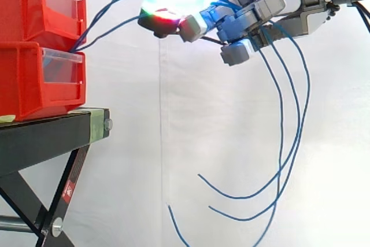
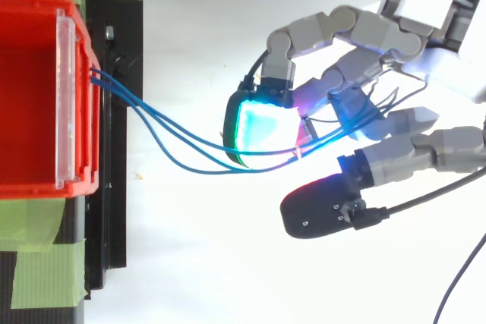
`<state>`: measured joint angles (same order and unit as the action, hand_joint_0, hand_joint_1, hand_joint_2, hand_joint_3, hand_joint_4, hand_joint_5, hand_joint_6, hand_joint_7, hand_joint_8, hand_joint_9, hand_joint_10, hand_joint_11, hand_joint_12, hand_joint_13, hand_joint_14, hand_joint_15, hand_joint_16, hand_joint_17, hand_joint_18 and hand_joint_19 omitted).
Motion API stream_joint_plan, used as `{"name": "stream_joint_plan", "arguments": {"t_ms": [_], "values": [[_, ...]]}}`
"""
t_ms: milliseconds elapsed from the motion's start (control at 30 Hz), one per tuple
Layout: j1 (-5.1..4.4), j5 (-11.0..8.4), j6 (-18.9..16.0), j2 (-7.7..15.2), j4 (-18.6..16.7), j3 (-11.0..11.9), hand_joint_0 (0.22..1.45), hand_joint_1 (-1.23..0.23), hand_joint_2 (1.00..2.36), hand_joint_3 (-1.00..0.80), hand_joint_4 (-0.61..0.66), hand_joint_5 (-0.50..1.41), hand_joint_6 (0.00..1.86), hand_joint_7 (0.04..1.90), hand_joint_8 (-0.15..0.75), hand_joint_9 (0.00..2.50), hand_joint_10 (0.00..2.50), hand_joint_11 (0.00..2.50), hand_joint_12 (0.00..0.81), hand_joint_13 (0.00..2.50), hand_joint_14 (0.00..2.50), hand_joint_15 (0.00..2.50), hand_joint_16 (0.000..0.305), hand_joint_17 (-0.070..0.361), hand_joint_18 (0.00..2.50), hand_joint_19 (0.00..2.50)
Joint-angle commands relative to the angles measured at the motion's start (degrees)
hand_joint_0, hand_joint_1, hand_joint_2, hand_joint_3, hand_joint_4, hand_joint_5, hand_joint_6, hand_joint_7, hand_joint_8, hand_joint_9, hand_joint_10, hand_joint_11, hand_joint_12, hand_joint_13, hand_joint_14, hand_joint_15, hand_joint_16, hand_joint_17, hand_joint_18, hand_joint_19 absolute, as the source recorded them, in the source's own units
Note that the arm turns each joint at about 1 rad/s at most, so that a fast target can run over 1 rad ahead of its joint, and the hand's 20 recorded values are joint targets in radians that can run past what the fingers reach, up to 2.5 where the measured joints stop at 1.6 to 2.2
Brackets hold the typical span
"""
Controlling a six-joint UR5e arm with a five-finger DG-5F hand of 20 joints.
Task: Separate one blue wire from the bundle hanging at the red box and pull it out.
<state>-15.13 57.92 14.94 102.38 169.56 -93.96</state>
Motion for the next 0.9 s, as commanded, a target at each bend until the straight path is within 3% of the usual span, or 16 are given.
{"name": "stream_joint_plan", "arguments": {"t_ms": [0, 333, 567, 867], "values": [[-0.07, 0.00, 0.0, 0.0, 0.0, 0.0, 0.76, -0.92, 1.00, -0.45, 0.15, -0.21, 0.74, 1.15, 0.318, 0.83, 0.01, 1.46, 0.343, 1.00, 2.00, 1.15, 0.046, 0.104, 0.88, 1.42], [0.02, 0.00, 0.0, 0.0, 0.1, 0.0, 0.56, -0.76, 1.00, -0.50, 0.20, -0.20, 0.71, 1.19, 0.347, 0.89, 0.01, 1.47, 0.351, 1.01, 2.08, 1.06, 0.048, 0.108, 0.89, 1.43], [-0.07, 0.00, 0.0, 0.0, 0.1, 0.0, 0.55, -0.66, 1.00, -0.50, 0.21, -0.19, 0.70, 1.21, 0.355, 0.93, 0.01, 1.46, 0.358, 1.04, 2.12, 1.03, 0.049, 0.110, 0.92, 1.43], [0.02, 0.00, 0.0, 0.0, 0.6, 0.0, 0.61, -0.68, 1.01, -0.42, 0.22, -0.18, 0.69, 1.22, 0.341, 0.94, 0.01, 1.48, 0.352, 1.05, 2.07, 1.05, 0.047, 0.105, 0.91, 1.43]]}}
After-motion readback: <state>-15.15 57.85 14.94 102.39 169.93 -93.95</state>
